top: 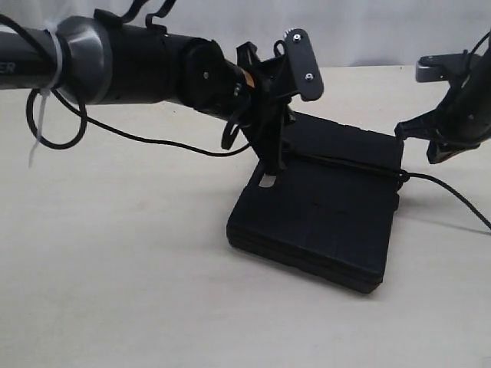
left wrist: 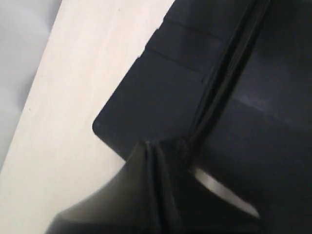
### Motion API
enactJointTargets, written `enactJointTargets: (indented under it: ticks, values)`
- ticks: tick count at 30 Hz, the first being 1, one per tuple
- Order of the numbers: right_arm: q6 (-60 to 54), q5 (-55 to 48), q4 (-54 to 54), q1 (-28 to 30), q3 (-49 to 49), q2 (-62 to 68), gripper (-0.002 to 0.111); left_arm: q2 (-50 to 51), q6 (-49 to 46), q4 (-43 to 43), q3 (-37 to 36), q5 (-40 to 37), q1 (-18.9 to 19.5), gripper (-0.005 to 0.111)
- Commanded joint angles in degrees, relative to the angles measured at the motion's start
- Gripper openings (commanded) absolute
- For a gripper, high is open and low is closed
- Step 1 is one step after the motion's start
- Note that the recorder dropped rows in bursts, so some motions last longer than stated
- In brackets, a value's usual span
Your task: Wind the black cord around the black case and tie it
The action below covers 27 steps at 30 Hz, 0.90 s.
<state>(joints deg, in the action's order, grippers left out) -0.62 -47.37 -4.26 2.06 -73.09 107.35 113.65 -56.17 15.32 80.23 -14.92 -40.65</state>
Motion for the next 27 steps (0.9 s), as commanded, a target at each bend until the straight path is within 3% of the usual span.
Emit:
enactJointTargets:
  ticks: [1, 4, 9, 10, 14, 17, 21, 27]
  values:
    - [-0.79, -2.64, 0.96, -0.17, -3.90, 5.68, 0.004, -0.38, 2.36, 0.43, -0.12, -4.21, 3.58, 0.000]
    - [-1.27, -2.38, 3.74, -0.17, -5.58, 8.41, 0.004, -0.38, 3.78, 0.43, -0.12, -8.87, 6.27, 0.000]
    - [-15.54, -2.24, 21.93, -0.17, -8.54, 11.84, 0.004, -0.38, 5.62, 0.43, -0.12, -16.05, 10.60, 0.000]
    - [-20.55, -2.24, 29.75, -0.17, -9.28, 12.22, 0.004, -0.38, 5.62, 0.58, -0.12, -18.03, 11.43, 0.000]
    - [-32.02, -2.35, 43.48, -0.17, -9.52, 12.10, 0.004, -0.38, 5.62, 1.46, -0.12, -20.10, 12.13, 0.000]
    - [-27.62, -3.32, 36.92, -0.05, -12.18, 9.08, 0.004, -0.38, 5.62, 1.88, -0.12, -19.51, 12.11, 0.000]
    - [-12.50, -7.26, 14.30, -0.17, -11.87, 0.43, 0.004, -0.38, 5.62, 2.53, -0.12, -17.99, 12.11, 0.000]
    - [-12.04, -1.30, 15.73, -1.70, 4.20, -8.58, 0.004, -0.38, 5.62, 3.58, -0.12, -17.36, 12.11, 0.000]
